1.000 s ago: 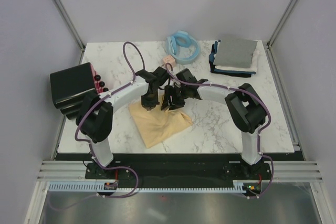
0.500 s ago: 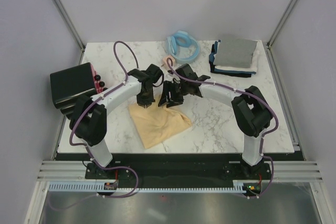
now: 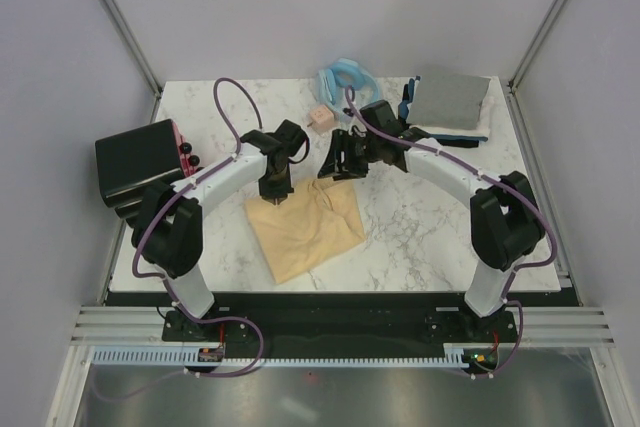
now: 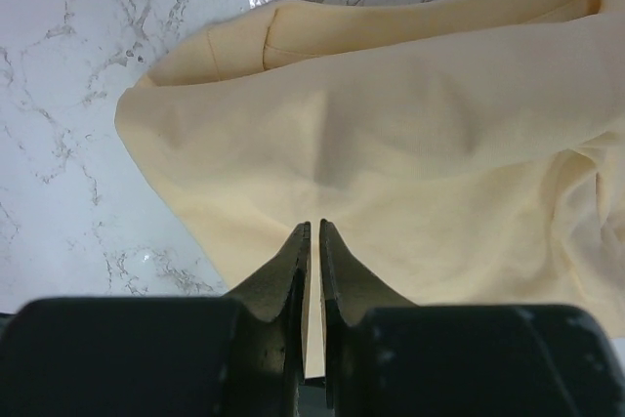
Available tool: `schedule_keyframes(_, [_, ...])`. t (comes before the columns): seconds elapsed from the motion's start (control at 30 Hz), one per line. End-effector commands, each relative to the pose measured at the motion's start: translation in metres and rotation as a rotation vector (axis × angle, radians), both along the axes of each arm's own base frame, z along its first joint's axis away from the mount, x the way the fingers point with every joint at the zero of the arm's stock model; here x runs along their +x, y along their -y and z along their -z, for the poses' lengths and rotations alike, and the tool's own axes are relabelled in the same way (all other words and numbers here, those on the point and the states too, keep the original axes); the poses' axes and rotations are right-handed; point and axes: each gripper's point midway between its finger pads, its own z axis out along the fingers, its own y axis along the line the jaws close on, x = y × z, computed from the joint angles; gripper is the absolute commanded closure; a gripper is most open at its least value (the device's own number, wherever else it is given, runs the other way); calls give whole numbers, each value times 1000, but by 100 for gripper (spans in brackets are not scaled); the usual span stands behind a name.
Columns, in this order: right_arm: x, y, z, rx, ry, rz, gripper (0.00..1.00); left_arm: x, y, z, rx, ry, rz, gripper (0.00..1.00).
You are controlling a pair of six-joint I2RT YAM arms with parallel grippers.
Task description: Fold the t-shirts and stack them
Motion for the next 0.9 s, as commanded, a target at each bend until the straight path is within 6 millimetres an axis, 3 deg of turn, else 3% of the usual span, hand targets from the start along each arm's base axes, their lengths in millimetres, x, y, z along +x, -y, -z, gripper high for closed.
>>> schedule_keyframes(0.0, [20, 44, -2, -82, 66, 66, 40, 10, 0, -23, -37, 79, 21, 87])
schedule_keyframes(0.1, [19, 59, 25, -184, 34, 49, 40, 9, -1, -23, -38, 80, 20, 86])
schedule_keyframes(0.47, [18, 60, 92, -235, -45, 32, 37, 11, 0, -24, -43, 66, 35, 78])
schedule_keyframes(0.63, [21, 73, 103, -300, -14, 56, 36, 13, -1, -28, -45, 74, 33, 76])
schedule_keyframes(0.87, [27, 81, 104, -342, 25, 73, 34, 27, -1, -31, -44, 89, 27, 75])
